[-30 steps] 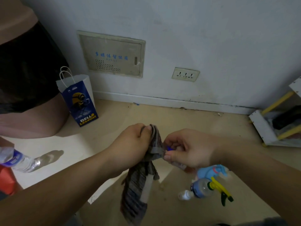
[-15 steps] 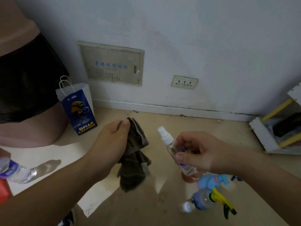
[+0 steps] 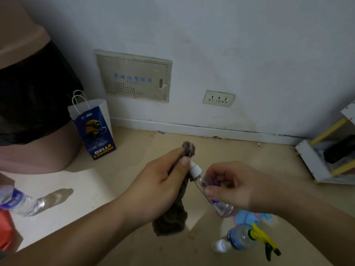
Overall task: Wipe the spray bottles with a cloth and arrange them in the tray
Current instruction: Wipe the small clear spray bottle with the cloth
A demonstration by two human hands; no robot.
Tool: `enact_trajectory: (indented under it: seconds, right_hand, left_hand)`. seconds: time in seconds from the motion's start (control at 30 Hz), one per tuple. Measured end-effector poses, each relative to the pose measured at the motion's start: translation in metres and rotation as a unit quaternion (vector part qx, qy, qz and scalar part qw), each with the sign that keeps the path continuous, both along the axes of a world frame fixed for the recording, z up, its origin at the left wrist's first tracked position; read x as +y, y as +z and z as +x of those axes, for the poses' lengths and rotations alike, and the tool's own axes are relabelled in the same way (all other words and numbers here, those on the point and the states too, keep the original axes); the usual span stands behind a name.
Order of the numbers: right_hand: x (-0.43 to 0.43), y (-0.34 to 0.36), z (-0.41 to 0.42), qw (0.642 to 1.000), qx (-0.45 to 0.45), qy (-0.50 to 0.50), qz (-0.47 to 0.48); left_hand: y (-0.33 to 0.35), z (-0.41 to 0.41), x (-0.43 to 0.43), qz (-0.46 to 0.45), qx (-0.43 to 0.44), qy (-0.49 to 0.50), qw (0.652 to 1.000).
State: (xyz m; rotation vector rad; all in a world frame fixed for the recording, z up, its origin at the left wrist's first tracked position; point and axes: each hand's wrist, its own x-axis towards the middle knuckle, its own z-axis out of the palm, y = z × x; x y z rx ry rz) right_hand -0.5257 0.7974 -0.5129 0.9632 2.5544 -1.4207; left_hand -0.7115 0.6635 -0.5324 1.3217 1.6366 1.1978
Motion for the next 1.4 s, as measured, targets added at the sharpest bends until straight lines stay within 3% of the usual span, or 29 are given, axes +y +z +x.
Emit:
enact_trajectory:
  seconds: [0.17,0.4,0.6,0.7,0.8,0.87,1.07,1.17,1.3,1.33,1.4]
  right_hand:
    - [-0.022,0.001,-0.009,0.979,-0.051,0.021,0.196]
    - [-0.021,-0.002,-0.014,0.956,-0.134,-0.011,0.261]
    - [-0.014,0.004,-0.012,0.953,-0.115,-0.065,0.274]
    - [-0.018,0.003,-0.013,0.967,-0.085,-0.083,0.227]
    - [-0.024,0.0,-0.018,0.988,-0.013,-0.135,0.077]
    - [-0.025,-0.002,-0.018,0.987,0.017,-0.157,-0.013]
    - [-0.011,0.0,-0.018,0.945,0.086,-0.251,-0.19]
    - [-0.009,0.0,-0.02,0.933,0.089,-0.259,-0.234]
    - [-0.015,-0.003,-0.02,0.933,0.093,-0.229,-0.26]
    - [-0.016,-0.003,-0.021,0.926,0.103,-0.232,-0.278]
    - [-0.02,-0.003,-0.023,0.905,0.133,-0.234,-0.331]
  left_hand:
    - [-0.017,0.0,-0.001,-0.016,0.059,0.01,0.998]
    - [-0.018,-0.003,0.003,-0.052,0.099,0.123,0.986]
    - [-0.006,-0.008,0.003,-0.044,-0.011,0.14,0.989]
    - [-0.009,-0.002,0.003,-0.092,-0.122,0.14,0.978]
    - [-0.018,0.005,0.009,-0.197,-0.294,0.108,0.929]
    - [-0.02,0.009,0.014,-0.198,-0.34,0.079,0.916]
    - [-0.009,0.005,0.006,-0.13,-0.254,-0.014,0.958]
    - [-0.006,0.006,0.005,-0.08,-0.207,-0.007,0.975]
    - [-0.013,-0.005,0.003,-0.056,0.03,0.013,0.998]
    - [-0.014,-0.004,0.001,-0.06,0.039,0.008,0.997]
    - [-0.016,0.004,-0.001,-0.043,-0.026,-0.013,0.999]
